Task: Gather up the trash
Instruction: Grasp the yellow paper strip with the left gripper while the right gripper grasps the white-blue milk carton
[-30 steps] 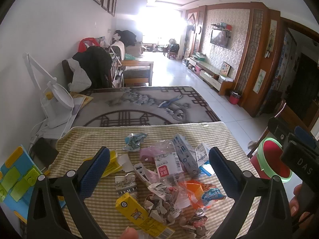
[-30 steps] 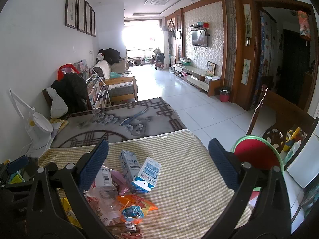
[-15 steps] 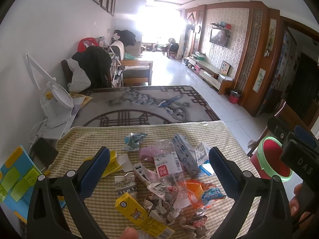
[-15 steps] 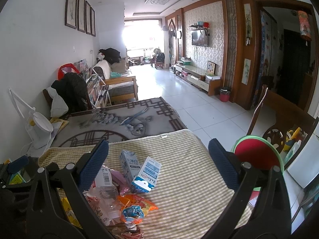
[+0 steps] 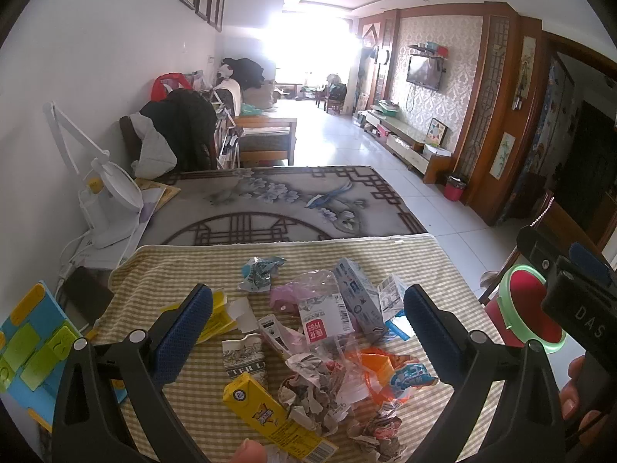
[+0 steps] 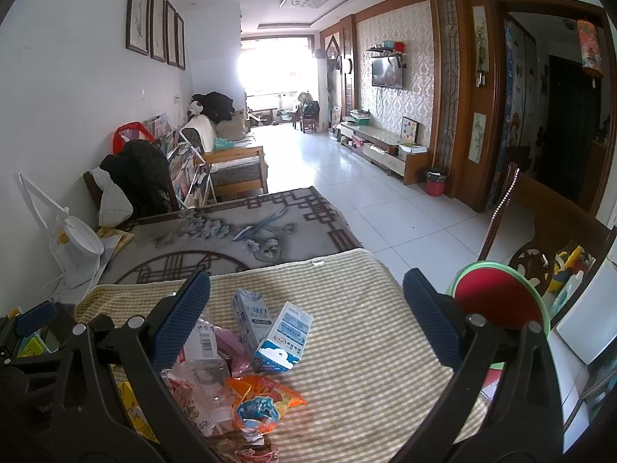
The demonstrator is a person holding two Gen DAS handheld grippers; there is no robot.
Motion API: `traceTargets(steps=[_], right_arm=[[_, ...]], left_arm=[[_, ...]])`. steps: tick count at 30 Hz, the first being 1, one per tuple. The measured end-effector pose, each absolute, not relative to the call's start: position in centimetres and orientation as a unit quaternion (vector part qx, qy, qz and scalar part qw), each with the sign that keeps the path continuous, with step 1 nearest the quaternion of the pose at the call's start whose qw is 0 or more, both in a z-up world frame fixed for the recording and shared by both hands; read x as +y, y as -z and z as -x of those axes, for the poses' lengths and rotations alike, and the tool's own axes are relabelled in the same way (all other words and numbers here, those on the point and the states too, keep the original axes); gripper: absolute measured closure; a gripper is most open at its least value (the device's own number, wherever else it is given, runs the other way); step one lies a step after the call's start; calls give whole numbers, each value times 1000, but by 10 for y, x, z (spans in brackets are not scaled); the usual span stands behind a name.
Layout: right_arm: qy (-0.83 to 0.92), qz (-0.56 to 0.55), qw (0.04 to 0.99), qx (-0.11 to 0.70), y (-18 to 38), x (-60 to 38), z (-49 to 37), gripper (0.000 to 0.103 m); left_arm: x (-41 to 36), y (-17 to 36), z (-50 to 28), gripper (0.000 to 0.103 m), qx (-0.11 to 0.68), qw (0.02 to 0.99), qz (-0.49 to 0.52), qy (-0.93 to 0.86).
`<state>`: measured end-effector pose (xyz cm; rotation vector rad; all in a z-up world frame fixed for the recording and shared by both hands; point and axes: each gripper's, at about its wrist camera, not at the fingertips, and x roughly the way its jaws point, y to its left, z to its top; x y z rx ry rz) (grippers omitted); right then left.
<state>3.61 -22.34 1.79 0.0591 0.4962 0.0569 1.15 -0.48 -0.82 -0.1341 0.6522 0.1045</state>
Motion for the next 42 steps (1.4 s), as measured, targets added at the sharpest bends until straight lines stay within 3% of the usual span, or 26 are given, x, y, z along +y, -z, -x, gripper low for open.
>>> traceTargets(steps=[16, 23, 31, 42], right_arm=[[-29, -28, 965, 259, -9, -222, -35, 4], [-79, -25, 932, 353, 32, -222, -74, 4], [-114, -130, 834, 524, 128, -228, -153, 4], [-144, -200, 780, 576, 163, -220, -194, 5]], left_arm=[[12, 16, -11, 8, 320, 942, 79, -66], [81, 23, 4, 8, 267, 945, 130, -138], [135, 82, 1, 8, 391, 895, 120, -177], [164, 140, -58, 9, 476, 865, 112, -113]])
